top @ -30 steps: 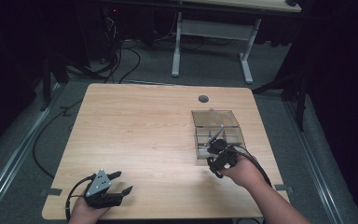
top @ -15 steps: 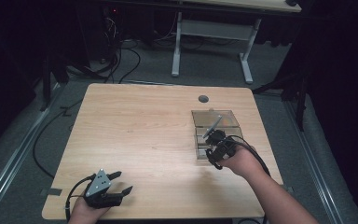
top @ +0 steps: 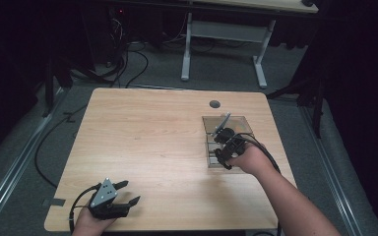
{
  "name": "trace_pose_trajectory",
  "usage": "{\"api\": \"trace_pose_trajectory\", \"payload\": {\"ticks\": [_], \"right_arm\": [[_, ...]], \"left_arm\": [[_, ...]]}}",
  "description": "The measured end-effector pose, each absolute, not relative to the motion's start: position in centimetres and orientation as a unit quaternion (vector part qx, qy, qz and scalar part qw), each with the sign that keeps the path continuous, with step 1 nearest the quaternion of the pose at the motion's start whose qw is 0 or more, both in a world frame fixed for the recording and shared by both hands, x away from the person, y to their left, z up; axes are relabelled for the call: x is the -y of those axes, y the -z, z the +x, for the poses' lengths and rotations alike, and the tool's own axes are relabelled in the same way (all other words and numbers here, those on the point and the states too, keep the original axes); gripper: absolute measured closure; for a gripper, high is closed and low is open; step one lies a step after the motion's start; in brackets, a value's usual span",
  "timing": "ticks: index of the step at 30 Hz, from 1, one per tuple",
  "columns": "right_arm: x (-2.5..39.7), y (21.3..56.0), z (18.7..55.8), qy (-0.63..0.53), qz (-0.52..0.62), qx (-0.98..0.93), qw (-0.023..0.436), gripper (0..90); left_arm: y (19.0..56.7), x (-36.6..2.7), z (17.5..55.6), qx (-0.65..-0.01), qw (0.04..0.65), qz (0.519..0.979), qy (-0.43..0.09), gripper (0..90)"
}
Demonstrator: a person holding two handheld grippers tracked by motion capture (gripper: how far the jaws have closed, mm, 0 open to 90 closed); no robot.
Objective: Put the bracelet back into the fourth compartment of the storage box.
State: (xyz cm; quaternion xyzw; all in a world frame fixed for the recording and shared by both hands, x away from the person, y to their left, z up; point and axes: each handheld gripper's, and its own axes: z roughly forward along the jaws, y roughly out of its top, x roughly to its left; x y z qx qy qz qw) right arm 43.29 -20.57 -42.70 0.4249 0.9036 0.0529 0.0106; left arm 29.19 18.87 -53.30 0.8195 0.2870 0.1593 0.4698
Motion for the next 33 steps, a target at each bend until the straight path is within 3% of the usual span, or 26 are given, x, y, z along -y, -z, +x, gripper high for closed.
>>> {"api": "trace_pose_trajectory", "payload": {"ticks": [33], "right_arm": [[19.4, 45.9, 47.3, -0.020, 0.399, -0.917, -0.002, 70.2]], "left_arm": [[53.3, -18.9, 29.2, -0.287, 0.469, 0.820, -0.159, 30.0]]}}
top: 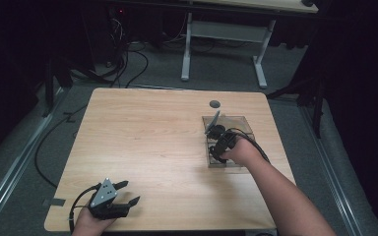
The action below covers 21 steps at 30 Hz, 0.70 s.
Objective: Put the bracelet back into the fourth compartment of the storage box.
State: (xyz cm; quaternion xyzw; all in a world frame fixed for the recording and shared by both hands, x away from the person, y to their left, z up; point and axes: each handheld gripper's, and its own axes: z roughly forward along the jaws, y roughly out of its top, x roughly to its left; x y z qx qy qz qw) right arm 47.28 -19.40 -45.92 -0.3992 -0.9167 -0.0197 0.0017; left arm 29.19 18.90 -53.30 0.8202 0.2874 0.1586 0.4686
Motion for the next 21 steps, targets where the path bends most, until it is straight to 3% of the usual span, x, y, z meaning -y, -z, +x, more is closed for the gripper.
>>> {"api": "trace_pose_trajectory", "payload": {"ticks": [21], "right_arm": [[17.9, 47.2, 47.9, 0.023, -0.400, 0.916, 0.004, 70.4]], "left_arm": [[53.3, -18.9, 29.2, -0.287, 0.469, 0.820, -0.158, 30.0]]}}
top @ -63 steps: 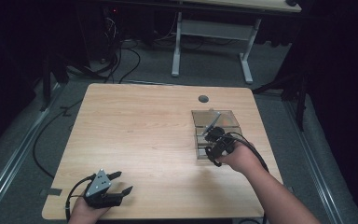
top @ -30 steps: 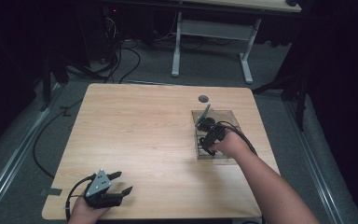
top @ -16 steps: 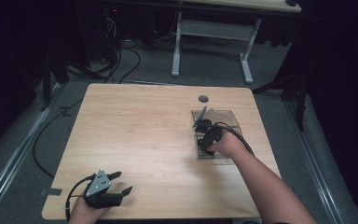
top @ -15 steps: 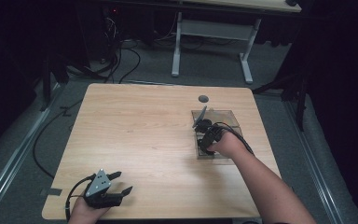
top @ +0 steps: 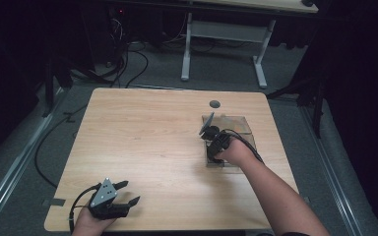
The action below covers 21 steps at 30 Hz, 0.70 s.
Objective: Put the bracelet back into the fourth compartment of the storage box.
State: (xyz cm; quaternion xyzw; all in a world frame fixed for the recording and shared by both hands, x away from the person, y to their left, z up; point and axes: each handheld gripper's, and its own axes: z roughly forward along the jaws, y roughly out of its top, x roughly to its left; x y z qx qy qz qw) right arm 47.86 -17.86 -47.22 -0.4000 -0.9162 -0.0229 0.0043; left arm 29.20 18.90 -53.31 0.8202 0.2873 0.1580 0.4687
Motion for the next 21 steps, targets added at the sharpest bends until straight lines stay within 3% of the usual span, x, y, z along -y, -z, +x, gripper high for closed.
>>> {"api": "trace_pose_trajectory", "payload": {"ticks": [21], "right_arm": [[18.8, 48.5, 47.8, 0.018, -0.400, 0.916, 0.025, 70.5]], "left_arm": [[53.3, -18.9, 29.2, -0.287, 0.467, 0.821, -0.158, 30.0]]}}
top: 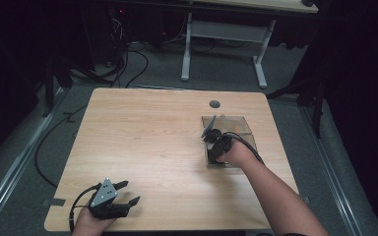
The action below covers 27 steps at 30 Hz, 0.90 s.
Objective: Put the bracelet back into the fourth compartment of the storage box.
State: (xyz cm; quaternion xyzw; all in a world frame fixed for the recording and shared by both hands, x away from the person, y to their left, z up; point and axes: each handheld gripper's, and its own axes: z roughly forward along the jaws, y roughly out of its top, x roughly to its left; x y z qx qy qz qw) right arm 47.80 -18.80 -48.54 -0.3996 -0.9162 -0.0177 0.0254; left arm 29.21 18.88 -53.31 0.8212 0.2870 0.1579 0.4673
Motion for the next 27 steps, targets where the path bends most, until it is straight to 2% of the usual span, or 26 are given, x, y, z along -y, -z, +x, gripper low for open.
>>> {"api": "trace_pose_trajectory", "payload": {"ticks": [12, 17, 27], "right_arm": [[18.7, 48.5, 47.7, 0.018, -0.400, 0.916, 0.019, 69.6], [18.8, 48.4, 47.6, 0.022, -0.411, 0.911, 0.022, 58.4], [19.2, 45.9, 47.2, 0.041, -0.420, 0.907, 0.009, 56.4]], "left_arm": [[53.3, -18.9, 29.2, -0.287, 0.467, 0.821, -0.158, 30.1], [53.3, -18.9, 29.2, -0.287, 0.467, 0.821, -0.158, 30.1], [53.3, -18.9, 29.2, -0.287, 0.466, 0.822, -0.158, 30.1]]}}
